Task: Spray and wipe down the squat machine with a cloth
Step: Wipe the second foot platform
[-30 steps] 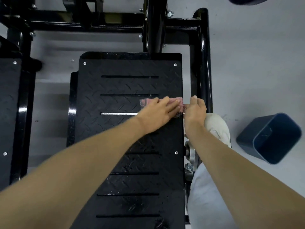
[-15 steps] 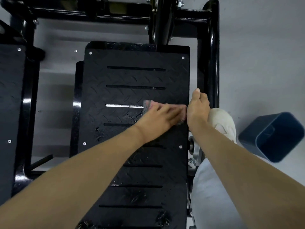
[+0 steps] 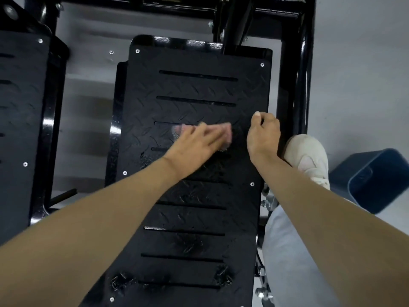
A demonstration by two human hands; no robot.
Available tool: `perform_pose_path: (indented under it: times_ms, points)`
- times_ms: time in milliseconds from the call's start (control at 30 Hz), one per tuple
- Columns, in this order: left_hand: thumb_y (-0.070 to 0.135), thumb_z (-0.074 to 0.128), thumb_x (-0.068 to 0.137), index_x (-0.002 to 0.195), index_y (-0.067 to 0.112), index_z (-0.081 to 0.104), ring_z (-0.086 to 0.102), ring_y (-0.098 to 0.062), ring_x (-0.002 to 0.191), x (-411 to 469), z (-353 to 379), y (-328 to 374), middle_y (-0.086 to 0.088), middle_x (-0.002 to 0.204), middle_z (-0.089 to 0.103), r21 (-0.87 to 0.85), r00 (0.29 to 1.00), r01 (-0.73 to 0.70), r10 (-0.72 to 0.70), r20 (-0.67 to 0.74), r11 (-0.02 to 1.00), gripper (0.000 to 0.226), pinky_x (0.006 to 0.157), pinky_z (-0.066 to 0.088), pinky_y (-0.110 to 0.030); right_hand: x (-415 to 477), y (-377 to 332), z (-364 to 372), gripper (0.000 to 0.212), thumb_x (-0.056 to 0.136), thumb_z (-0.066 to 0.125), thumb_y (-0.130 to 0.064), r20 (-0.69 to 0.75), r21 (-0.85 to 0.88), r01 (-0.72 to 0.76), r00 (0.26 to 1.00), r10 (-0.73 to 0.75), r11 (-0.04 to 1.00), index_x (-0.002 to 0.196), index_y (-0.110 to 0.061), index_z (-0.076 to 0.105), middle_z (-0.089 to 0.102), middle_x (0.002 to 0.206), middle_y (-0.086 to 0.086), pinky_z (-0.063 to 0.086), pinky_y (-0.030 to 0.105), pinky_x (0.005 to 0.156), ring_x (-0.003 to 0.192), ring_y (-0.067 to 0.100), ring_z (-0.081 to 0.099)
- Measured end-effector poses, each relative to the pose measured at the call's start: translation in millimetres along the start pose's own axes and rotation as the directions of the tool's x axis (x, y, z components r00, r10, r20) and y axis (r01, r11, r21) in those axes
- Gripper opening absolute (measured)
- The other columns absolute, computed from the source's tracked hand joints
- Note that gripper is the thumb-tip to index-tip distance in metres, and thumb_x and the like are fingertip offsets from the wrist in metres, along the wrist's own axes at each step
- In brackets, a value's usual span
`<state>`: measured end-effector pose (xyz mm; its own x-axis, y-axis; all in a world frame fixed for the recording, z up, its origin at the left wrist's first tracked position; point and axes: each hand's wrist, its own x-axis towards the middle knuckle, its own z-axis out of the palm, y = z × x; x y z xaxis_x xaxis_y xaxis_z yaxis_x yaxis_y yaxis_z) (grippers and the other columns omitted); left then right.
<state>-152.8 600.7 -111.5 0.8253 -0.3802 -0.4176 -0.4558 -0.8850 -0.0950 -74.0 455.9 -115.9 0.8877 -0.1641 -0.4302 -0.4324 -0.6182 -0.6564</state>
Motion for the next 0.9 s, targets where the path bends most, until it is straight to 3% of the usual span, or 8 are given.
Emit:
perform_pose_path:
  times_ms: [133,333,400,467,567,733,767,900]
  points:
    - [0.001,0.049,0.088,0.151,0.013,0.000,0.035,-0.032,0.115,-10,3,7,-0.007,0.159,-0.001,-0.199,0.933,0.360,-0.357,0.051,0.912,0.082,0.095,0.039,-0.042,-7,5,7,0.038,0.101,0.038,-0.028,-0.004,-0.098,0.051,0.999,-0.052,0.994,0.133,-0.009,0.047,0.038,0.141,0.007,0.034,0.028,0.100,0.127,0.022,0.040]
    - [0.008,0.041,0.096,0.152,0.012,0.001,0.036,-0.032,0.116,-16,9,22,-0.009,0.160,0.000,-0.124,0.998,0.034,-0.042,-0.057,0.992,0.069,0.092,0.039,-0.042,-18,10,18,0.044,0.098,0.044,-0.023,-0.032,-0.275,0.111,0.992,-0.125,0.955,0.139,-0.009,0.040,0.030,0.146,0.012,0.036,0.040,0.105,0.129,0.029,0.035]
    - [0.004,0.041,0.092,0.152,0.014,-0.002,0.034,-0.034,0.118,-25,14,3,-0.008,0.160,-0.002,-0.072,0.999,0.042,-0.043,-0.012,0.996,0.075,0.093,0.039,-0.046,-21,10,24,0.046,0.097,0.044,-0.021,-0.050,-0.332,0.106,0.990,-0.130,0.937,0.141,-0.008,0.037,0.027,0.147,0.015,0.032,0.043,0.109,0.133,0.032,0.031]
    - [0.001,0.046,0.088,0.152,0.017,0.000,0.035,-0.033,0.117,-34,21,-13,-0.005,0.158,0.002,-0.160,0.948,0.313,-0.318,-0.004,0.936,0.080,0.092,0.039,-0.046,-27,12,30,0.050,0.098,0.044,-0.021,-0.041,-0.396,0.107,0.990,-0.134,0.912,0.144,-0.009,0.031,0.019,0.152,0.019,0.024,0.046,0.114,0.140,0.034,0.020]
    - [0.005,0.054,0.088,0.152,0.013,0.004,0.037,-0.031,0.113,-38,26,-12,-0.007,0.158,0.005,-0.302,0.767,0.627,-0.637,0.077,0.718,0.082,0.091,0.041,-0.040,-35,14,36,0.059,0.098,0.045,-0.029,0.005,-0.458,0.111,0.993,-0.122,0.882,0.149,-0.011,0.022,0.004,0.157,0.021,0.013,0.047,0.118,0.146,0.034,0.004]
    - [0.010,0.054,0.089,0.151,0.009,0.004,0.037,-0.033,0.120,-40,31,6,-0.011,0.156,0.009,-0.274,0.912,0.377,-0.406,-0.057,0.885,0.080,0.094,0.042,-0.042,-34,16,33,0.067,0.096,0.051,-0.036,0.032,-0.502,0.124,0.992,-0.125,0.856,0.150,-0.012,0.019,0.002,0.157,0.021,0.012,0.045,0.119,0.146,0.034,0.001]
    - [0.008,0.055,0.087,0.151,0.011,0.006,0.037,-0.032,0.119,-47,36,-1,-0.010,0.156,0.011,-0.279,0.896,0.412,-0.441,-0.046,0.867,0.080,0.094,0.041,-0.042,-34,15,35,0.067,0.095,0.052,-0.035,0.029,-0.510,0.127,0.991,-0.131,0.850,0.149,-0.011,0.019,0.003,0.157,0.022,0.012,0.046,0.119,0.146,0.035,0.003]
    - [-0.008,0.052,0.081,0.147,0.013,0.029,0.041,-0.032,0.111,-59,49,-23,-0.012,0.149,0.026,-0.506,0.534,0.740,-0.844,0.044,0.442,0.073,0.085,0.045,-0.041,-33,12,38,0.067,0.095,0.054,-0.033,0.003,-0.513,0.103,0.993,-0.118,0.852,0.148,-0.010,0.020,0.004,0.156,0.022,0.011,0.047,0.118,0.146,0.035,0.003]
